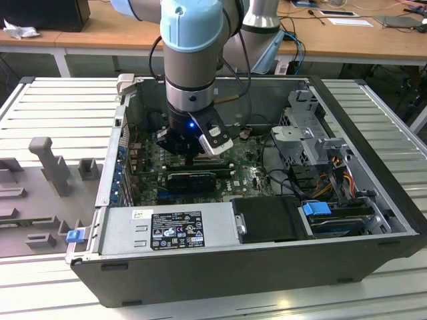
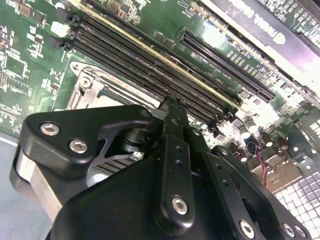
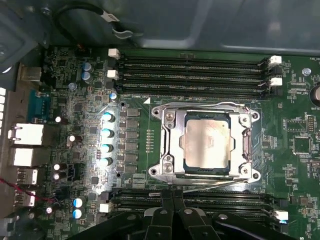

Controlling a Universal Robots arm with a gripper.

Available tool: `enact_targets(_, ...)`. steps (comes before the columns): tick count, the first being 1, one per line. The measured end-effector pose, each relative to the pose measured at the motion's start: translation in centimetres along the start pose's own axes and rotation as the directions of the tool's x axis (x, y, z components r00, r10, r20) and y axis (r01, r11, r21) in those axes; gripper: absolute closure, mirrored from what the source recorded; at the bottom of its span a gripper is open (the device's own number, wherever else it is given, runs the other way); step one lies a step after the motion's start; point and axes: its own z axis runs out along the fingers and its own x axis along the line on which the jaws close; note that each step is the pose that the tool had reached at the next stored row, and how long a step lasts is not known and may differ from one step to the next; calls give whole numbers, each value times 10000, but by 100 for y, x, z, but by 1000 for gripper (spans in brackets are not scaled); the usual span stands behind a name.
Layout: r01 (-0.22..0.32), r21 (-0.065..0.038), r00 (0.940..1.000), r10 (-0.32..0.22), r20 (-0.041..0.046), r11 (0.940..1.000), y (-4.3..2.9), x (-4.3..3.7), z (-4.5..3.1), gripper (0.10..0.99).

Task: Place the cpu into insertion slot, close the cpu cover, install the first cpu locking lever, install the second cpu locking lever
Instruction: 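Install the second cpu locking lever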

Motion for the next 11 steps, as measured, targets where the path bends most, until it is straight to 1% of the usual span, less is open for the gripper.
enact_targets(1, 50, -90, 10000, -50, 2, 9999, -4, 5, 2, 980)
enact_targets(2, 85, -125, 10000, -85, 1, 9999, -5, 10, 4, 980)
enact_targets(5, 179, -161, 9998, -180, -5, 9997, -6, 34, 12, 980)
enact_targets(8, 204, -188, 9998, -204, 3, 9996, -15, 53, 55, 980)
enact_targets(9, 204, -209, 9998, -204, 4, 9996, -20, 54, 66, 980)
enact_targets(11, 202, -293, 9998, -202, 11, 9994, -29, 59, 86, 980)
